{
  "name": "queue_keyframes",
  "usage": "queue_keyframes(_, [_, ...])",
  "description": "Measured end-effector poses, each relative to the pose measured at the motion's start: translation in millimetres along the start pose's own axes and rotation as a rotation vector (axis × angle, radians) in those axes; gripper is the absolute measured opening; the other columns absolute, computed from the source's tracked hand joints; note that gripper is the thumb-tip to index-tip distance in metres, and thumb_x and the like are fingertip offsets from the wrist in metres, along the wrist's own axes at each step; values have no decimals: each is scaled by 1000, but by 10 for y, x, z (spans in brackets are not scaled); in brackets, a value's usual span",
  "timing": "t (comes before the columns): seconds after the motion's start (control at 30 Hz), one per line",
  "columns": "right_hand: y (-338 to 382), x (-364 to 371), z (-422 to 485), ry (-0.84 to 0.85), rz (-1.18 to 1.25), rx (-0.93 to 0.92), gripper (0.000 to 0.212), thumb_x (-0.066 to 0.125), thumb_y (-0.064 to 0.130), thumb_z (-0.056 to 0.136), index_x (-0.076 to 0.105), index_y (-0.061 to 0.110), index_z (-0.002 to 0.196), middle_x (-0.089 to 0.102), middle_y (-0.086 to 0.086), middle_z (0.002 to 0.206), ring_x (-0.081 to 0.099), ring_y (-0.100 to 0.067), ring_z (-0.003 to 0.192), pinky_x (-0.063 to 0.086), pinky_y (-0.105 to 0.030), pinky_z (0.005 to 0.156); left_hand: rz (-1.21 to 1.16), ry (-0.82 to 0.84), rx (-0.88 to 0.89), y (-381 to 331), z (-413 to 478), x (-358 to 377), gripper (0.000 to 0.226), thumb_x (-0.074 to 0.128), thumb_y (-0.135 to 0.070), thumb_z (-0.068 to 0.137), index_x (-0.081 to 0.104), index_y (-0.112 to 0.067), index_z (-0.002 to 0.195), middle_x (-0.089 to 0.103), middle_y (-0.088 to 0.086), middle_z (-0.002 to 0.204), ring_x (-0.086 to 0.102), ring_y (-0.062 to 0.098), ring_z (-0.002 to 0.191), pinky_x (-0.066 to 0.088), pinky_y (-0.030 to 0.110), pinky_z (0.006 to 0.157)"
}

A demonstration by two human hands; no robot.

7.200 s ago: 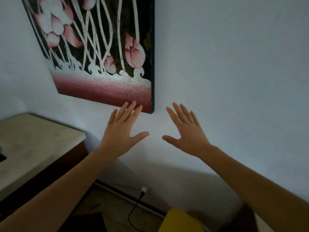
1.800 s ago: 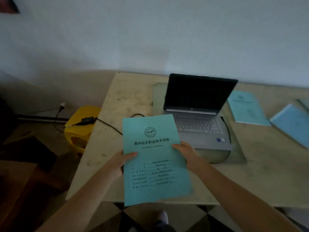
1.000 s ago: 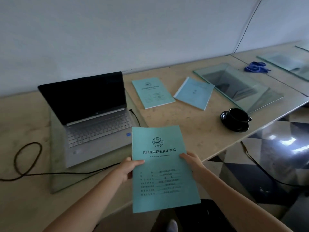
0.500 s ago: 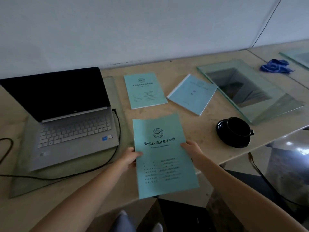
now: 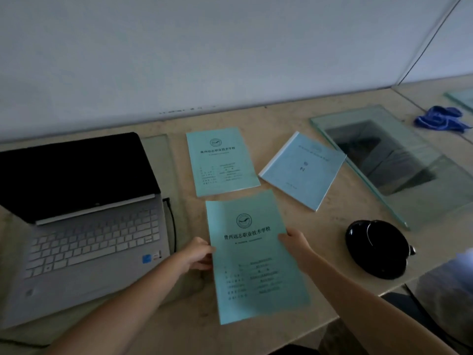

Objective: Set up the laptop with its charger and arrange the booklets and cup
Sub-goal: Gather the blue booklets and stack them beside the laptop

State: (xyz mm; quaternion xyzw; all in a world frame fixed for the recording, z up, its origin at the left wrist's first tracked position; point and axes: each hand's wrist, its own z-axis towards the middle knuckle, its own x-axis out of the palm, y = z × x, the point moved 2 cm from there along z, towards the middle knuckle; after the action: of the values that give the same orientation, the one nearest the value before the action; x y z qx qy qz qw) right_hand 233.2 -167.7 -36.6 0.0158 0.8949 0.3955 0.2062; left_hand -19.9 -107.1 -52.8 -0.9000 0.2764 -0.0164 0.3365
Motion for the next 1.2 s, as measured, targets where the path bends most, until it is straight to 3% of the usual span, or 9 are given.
queue_keyframes(0.2, [20,-49,297,29,-149,23,26,48,16,86,69,2,93,74,-14,88,72,-32,80,58,-50,79,177,122,-76,-162,238,-173,13,63,-21,86,63,-9,92,71,7,89,67,18,77,55,25,60])
queue_keyframes(0.3, [31,-98,463,36,-229,33,28,50,21,87,69,1,90,75,-11,86,72,-28,78,59,-43,76,291,224,-125,-274,304,-235,16,60,-24,88,63,-8,90,71,7,80,69,14,62,54,22,53])
queue_keyframes(0.37, [79,-130,569,102,-304,65,24,52,23,89,71,9,84,74,-5,79,72,-21,70,58,-31,62,355,257,-169,-335,335,-269,23,58,-26,90,60,-4,97,70,8,79,69,13,57,53,21,49])
queue_keyframes(0.43, [170,-172,666,188,-411,124,23,53,24,92,68,13,77,71,-1,70,68,-16,59,55,-26,52,416,276,-202,-388,382,-318,32,56,-27,91,58,0,108,71,12,88,69,15,60,53,22,51])
queue_keyframes(0.53, [373,-257,824,279,-550,171,23,53,21,93,63,7,79,68,-5,66,64,-17,52,57,-28,53,421,288,-234,-482,474,-429,36,54,-25,92,57,3,115,67,20,114,67,18,68,53,22,61])
queue_keyframes(0.73, [1100,-300,1254,308,-562,26,13,53,15,95,58,3,95,66,-14,72,61,-21,54,52,-27,53,189,95,-115,-792,626,-721,42,51,-30,94,54,3,119,62,22,121,62,16,71,49,21,68])
queue_keyframes(0.93, [1783,-14,1826,266,-272,-151,15,52,11,93,56,14,79,62,-7,78,61,-16,66,55,-25,55,-56,-213,71,-1102,818,-978,23,55,-25,91,61,-10,109,67,3,94,64,14,80,51,27,75])
queue_keyframes(1.03, [1945,108,2167,239,-190,-197,5,54,10,90,59,12,92,62,-9,88,62,-20,71,54,-35,64,-168,-361,103,-1232,976,-1055,10,57,-23,91,58,-18,99,62,3,103,60,17,95,49,31,84])
queue_keyframes(1.2, [2000,296,2465,175,-235,-249,25,56,16,87,58,14,112,62,-4,100,62,-20,85,54,-35,76,-363,-476,58,-1523,1234,-1115,16,56,-18,90,56,-14,105,61,1,106,58,16,101,44,32,89])
